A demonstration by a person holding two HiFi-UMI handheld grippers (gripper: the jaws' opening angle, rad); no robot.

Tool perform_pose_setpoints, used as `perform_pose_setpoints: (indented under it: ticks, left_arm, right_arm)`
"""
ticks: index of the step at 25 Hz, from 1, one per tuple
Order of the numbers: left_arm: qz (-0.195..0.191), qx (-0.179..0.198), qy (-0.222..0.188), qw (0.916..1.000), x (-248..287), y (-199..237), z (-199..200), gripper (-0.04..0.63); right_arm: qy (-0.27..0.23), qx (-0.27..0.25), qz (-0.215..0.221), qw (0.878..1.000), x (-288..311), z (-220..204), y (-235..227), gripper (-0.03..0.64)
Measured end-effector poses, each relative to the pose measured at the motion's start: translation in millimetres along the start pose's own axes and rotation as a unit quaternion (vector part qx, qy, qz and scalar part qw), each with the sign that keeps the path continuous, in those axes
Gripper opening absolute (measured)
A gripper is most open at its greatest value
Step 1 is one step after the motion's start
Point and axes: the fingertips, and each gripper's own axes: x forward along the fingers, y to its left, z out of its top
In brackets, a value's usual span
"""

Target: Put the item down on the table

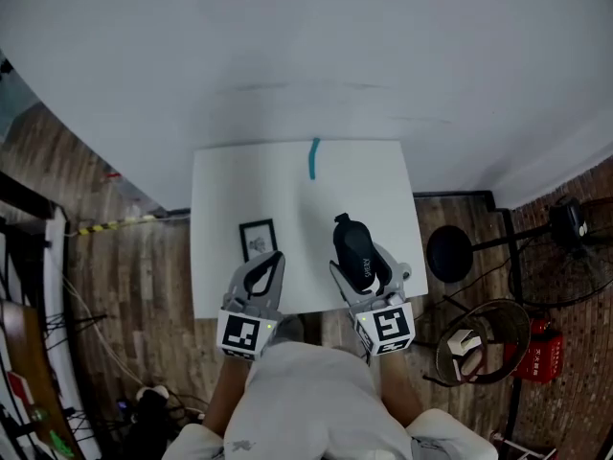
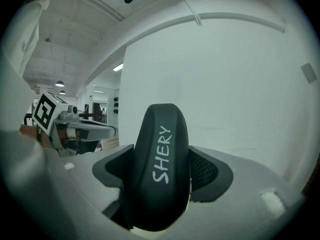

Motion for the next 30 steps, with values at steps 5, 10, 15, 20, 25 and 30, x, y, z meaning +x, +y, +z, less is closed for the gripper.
perform_pose_setpoints:
  ticks: [5,10,15,20,25,30]
  left_arm:
    - [-0.021,-0.003,0.01,0.9997,12,18,-15,0.018]
    - [-0.028,-0.022,0.022,0.9991,26,33,-32,0.018]
    - [-0.029,-0.036,0.039,0.9982,38,43,-56,0.018]
    - [-0.026,-0.045,0.059,0.9969,47,51,-82,0.018]
    - [-0.017,-0.052,0.084,0.995,57,57,-107,0.018]
    - [-0.008,-0.063,0.109,0.992,68,61,-131,0.018]
  right_arm:
    - [0.012,0.003,-0.016,1.0,20,-3,1,0.333]
    - [0.031,0.002,-0.021,0.999,39,-11,-2,0.333]
    - [0.06,0.001,-0.022,0.998,58,-28,-6,0.333]
    - [0.088,0.004,-0.012,0.996,77,-52,-9,0.333]
    - [0.118,0.01,0.002,0.993,96,-81,-14,0.333]
    - [0.156,0.014,0.022,0.987,112,-115,-15,0.333]
